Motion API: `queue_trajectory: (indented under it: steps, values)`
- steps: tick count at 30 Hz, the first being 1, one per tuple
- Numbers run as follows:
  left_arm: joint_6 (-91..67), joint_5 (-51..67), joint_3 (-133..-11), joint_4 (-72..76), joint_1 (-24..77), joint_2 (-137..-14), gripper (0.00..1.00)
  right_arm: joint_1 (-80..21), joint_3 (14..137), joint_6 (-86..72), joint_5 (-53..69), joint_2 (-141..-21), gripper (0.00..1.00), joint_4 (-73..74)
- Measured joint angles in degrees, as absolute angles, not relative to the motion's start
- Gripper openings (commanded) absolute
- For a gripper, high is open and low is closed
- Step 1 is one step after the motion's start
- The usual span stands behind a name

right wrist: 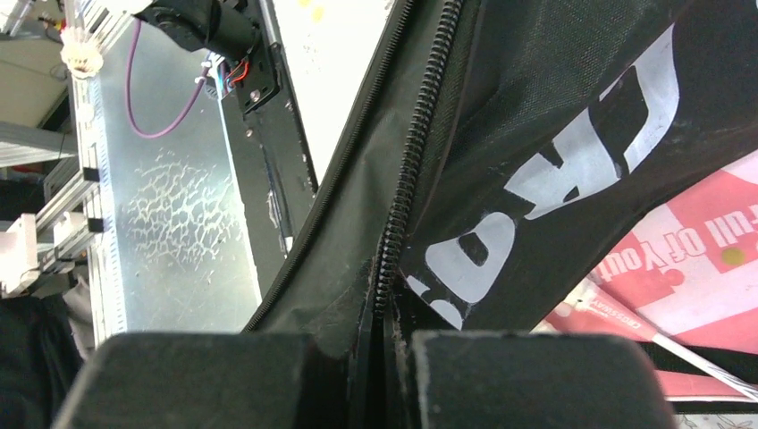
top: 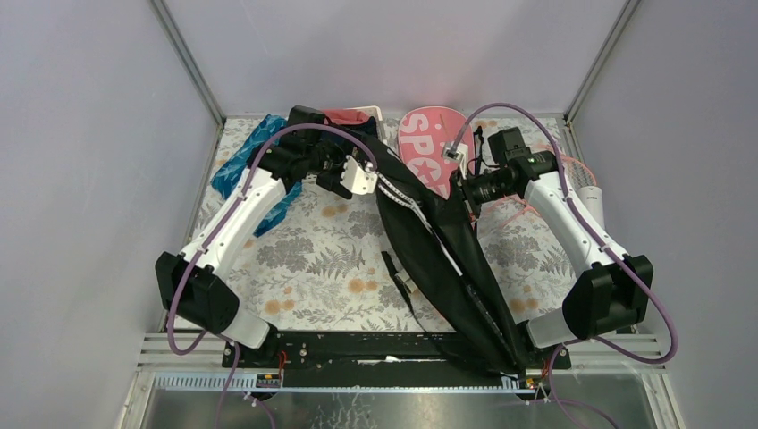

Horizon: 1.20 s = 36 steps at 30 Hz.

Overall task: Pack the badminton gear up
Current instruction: Zip the racket bag at the center of the board.

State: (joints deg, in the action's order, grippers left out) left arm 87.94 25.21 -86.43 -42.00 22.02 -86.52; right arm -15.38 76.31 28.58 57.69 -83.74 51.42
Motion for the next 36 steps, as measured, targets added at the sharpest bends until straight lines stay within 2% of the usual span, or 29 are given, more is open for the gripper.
queue_trajectory:
  steps: [6,11,13,17,22,24,27,36]
  values:
    - [92.2,26.3,-86.4,-42.6,22.0,-88.2,0.95,-16.9,76.3,30.5,58.2,-83.7,0.00,53.7]
    - [95.4,26.7,-85.8,-42.9,22.7,-91.0,0.86,-18.2,76.4,30.6,58.1,-83.7,0.00,54.6]
    - [96.4,26.7,-85.0,-43.2,22.9,-91.7,0.76,-18.8,76.7,30.6,58.0,-83.9,0.00,55.0]
    - [97.4,26.5,-83.4,-43.6,23.2,-92.1,0.42,-19.3,77.8,30.3,57.6,-84.6,0.00,54.9]
    - [98.5,26.8,-81.8,-44.1,22.1,-92.0,0.14,-19.5,78.5,28.5,56.1,-85.9,0.00,53.7]
    - [99.4,26.9,-81.1,-44.6,21.4,-91.6,0.00,-19.5,79.4,27.4,55.6,-87.1,0.00,53.2]
    - [101.6,27.2,-79.9,-46.0,19.7,-90.3,0.00,-20.0,80.9,25.0,55.3,-88.7,0.01,52.1]
    - [107.6,25.6,-79.6,-52.9,9.7,-84.4,0.00,-22.2,86.0,18.6,52.3,-91.5,0.29,44.8]
